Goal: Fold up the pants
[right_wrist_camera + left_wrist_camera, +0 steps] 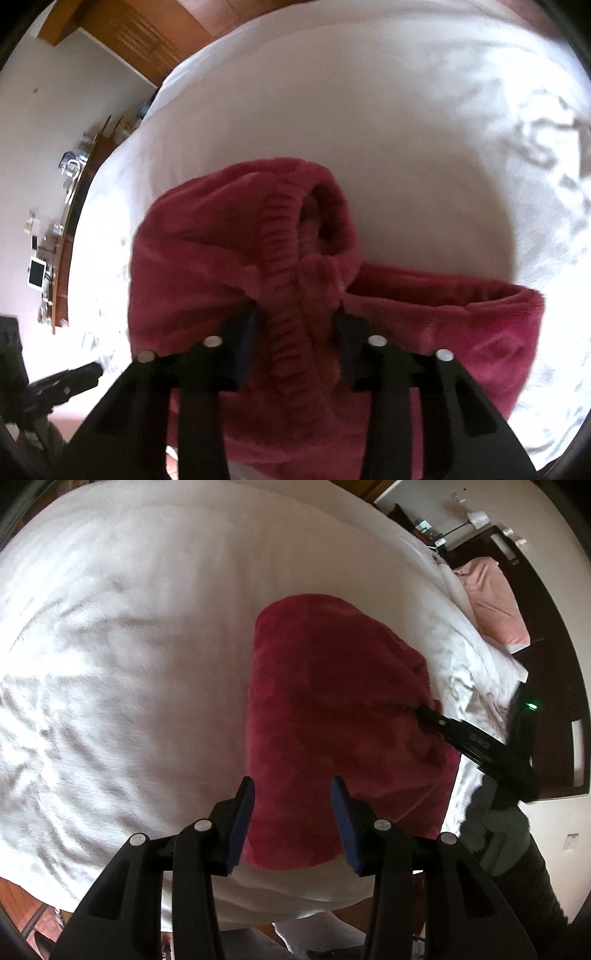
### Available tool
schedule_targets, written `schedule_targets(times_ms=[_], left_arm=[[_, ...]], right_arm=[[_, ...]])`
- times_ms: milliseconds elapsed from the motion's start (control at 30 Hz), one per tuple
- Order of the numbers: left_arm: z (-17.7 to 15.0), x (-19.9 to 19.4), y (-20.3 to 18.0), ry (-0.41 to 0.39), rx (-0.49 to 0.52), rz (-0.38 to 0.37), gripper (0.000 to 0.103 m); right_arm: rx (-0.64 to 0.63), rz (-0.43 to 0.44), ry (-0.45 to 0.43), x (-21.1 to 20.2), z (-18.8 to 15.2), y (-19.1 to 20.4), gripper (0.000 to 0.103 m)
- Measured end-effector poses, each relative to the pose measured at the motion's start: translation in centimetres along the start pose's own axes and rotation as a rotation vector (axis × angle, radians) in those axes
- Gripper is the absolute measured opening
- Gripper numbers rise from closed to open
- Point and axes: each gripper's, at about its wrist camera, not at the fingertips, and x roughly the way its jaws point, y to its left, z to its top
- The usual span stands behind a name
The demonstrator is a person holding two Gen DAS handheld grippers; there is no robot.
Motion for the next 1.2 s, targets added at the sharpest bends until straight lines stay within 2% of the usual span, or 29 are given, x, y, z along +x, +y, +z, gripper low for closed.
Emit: schedule_targets(times_ms=[167, 267, 400, 567, 700, 833, 933, 1100, 1200], left_arm=[[0.4, 0.5, -1.1, 0.008, 0.02, 0.003, 0.043], [0.6, 0.7, -2.2, 0.011, 0.045, -0.004, 0.043], [0.7, 1.0, -3.7, 0.017, 0.082, -0.012, 0.043], [0.3, 1.9, -5.0, 0.044, 0.124, -0.007, 0.043], [0.0, 2.6, -5.6, 0.066, 0.158, 0.018, 0.043], [0.0, 3.1, -5.7, 0.081, 0.173, 0.053, 0.043], [0.0, 3.1, -5.7, 0.08, 0.17, 0.067, 0.043], [0.0, 3.3, -5.9, 0.076, 0.158, 0.073, 0.043], [-0.3, 3.5, -6.5, 0.073, 0.154, 0.076, 0.043]], right_arm=[[0.033, 0.076, -0.076, -5.1, -0.8, 0.4, 0.031], [0.07, 0.084, -0.115, -8.2, -2.2, 0.0, 0.031], [0.223, 0.087, -0.12, -10.9, -5.7, -3.0, 0.031], [0.386, 0.022, -0.072, -10.0, -11.5, -7.6, 0.031], [0.46, -0.032, -0.067, -7.1, -13.4, -10.6, 0.031], [0.439, -0.055, -0.065, -5.9, -13.1, -10.5, 0.042], [0.37, -0.072, -0.077, -6.7, -13.0, -9.3, 0.056], [0.309, -0.087, -0.115, -8.9, -12.1, -8.7, 0.06], [0.291, -0.083, -0.162, -9.9, -11.2, -9.1, 0.067]])
